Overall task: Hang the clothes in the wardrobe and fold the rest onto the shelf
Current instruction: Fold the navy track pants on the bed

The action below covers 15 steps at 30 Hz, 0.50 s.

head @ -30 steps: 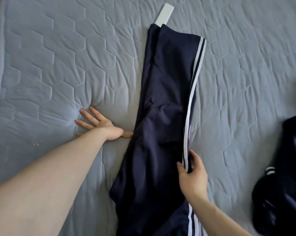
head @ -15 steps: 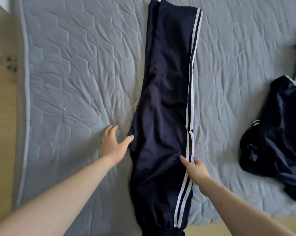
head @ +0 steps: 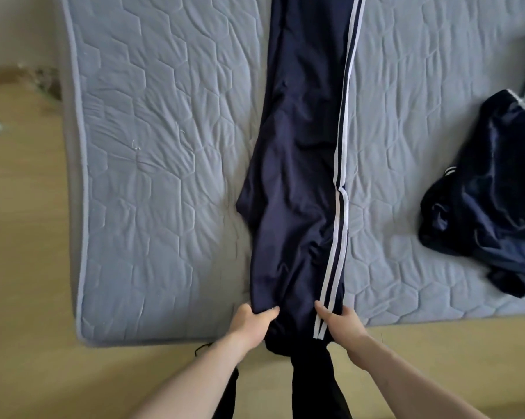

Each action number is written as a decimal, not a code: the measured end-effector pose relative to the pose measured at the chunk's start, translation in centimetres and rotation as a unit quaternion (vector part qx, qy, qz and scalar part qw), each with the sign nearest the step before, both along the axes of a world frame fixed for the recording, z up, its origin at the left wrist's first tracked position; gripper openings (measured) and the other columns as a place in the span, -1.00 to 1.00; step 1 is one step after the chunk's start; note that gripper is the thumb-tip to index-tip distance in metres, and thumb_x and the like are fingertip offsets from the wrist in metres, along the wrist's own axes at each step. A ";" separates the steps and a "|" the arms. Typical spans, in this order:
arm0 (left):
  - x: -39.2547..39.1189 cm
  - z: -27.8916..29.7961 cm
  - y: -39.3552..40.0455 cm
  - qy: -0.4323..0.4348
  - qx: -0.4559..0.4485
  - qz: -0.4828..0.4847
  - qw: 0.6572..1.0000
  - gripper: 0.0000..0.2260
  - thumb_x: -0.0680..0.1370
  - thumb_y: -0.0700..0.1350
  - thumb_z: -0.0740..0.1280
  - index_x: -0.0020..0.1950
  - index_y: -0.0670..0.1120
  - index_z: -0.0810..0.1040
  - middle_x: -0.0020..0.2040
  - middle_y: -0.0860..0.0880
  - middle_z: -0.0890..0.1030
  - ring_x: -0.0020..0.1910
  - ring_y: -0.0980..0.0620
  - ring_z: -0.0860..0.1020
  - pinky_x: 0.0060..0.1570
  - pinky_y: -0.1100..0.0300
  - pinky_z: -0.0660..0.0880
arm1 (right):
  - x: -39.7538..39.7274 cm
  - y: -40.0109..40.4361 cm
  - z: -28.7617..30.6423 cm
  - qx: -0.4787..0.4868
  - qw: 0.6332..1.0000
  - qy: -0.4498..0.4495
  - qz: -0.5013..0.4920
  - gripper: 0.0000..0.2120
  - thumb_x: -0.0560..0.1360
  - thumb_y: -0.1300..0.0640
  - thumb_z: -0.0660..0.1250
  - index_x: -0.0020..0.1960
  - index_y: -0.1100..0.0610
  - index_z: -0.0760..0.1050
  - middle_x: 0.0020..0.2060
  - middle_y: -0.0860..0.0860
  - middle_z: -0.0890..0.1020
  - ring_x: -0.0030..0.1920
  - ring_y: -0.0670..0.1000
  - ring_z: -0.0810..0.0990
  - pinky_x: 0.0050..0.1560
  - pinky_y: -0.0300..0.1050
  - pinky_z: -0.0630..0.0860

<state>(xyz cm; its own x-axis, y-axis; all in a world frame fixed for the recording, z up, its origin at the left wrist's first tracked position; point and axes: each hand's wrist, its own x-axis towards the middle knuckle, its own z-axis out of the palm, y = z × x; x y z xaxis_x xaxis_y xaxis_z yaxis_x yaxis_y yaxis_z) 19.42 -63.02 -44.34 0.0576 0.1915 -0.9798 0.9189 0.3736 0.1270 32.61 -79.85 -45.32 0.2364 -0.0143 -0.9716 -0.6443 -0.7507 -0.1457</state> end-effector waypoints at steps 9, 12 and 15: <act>-3.5 5.7 -0.6 0.056 -0.045 -0.005 0.997 -0.64 0.50 0.14 0.41 0.17 -0.04 0.49 0.12 -0.05 0.62 0.08 -0.07 0.60 0.26 -0.08 0.54 | -4.0 -1.0 6.8 -0.028 0.999 0.043 -0.012 -0.81 0.58 0.06 0.37 0.18 0.06 0.58 -0.03 0.03 0.73 -0.08 0.05 0.72 -0.24 -0.10 0.63; -2.2 7.7 1.0 0.021 -0.011 0.032 0.999 -0.55 0.49 0.13 0.44 0.26 -0.05 0.44 0.15 -0.01 0.60 0.07 -0.03 0.59 0.21 -0.06 0.56 | -2.6 0.6 8.8 -0.005 0.999 0.020 -0.050 -0.70 0.54 0.15 0.36 0.26 0.09 0.47 0.02 0.04 0.67 -0.12 0.03 0.68 -0.32 -0.14 0.59; 0.5 10.2 3.6 -0.047 0.041 0.038 0.997 -0.41 0.51 0.13 0.43 0.46 0.05 0.28 0.28 0.05 0.51 0.13 0.03 0.55 0.15 0.04 0.52 | 0.3 2.8 11.0 0.036 0.994 -0.023 -0.103 -0.51 0.53 0.13 0.39 0.37 -0.06 0.27 0.09 0.06 0.66 -0.05 0.06 0.70 -0.29 -0.10 0.63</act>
